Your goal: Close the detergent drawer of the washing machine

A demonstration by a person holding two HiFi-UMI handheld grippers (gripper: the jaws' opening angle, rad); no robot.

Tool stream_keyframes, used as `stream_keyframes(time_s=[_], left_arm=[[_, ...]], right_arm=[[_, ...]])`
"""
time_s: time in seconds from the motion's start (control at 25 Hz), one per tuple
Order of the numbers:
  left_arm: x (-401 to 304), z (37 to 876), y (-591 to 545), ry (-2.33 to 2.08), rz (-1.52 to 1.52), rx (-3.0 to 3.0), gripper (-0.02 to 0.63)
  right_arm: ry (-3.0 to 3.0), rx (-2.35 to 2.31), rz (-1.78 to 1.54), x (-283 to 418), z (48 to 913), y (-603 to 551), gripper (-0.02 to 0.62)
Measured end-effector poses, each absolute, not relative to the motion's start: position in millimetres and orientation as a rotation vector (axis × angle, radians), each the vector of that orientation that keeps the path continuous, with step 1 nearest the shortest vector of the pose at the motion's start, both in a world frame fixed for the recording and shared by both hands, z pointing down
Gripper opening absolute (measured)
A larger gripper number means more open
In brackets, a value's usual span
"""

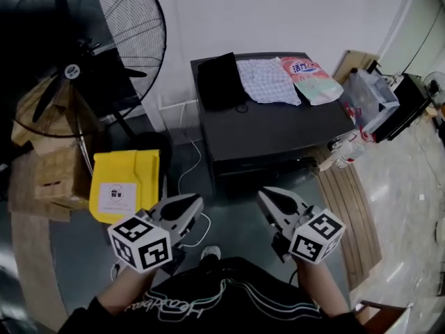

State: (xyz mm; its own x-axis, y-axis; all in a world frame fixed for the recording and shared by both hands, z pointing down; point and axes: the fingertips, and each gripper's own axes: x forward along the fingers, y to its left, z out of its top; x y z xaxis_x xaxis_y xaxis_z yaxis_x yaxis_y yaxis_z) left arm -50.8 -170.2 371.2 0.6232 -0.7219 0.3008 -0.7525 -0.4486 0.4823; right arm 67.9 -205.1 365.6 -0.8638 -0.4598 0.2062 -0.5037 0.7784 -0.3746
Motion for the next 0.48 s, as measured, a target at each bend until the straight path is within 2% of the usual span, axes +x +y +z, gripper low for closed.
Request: stream_keyframes(time_s=[0.2, 0.48], left_arm=[[-6, 333, -121, -1.138, 0.061, 2.38, 0.023], [18, 297, -61, -1.203, 0.005, 2.438, 0.023]], right_arm=[[-2.953, 0.677, 0.542, 89, 320, -146, 0.026], [-3.039, 0.625, 0.486, 115, 289, -90, 0.026]])
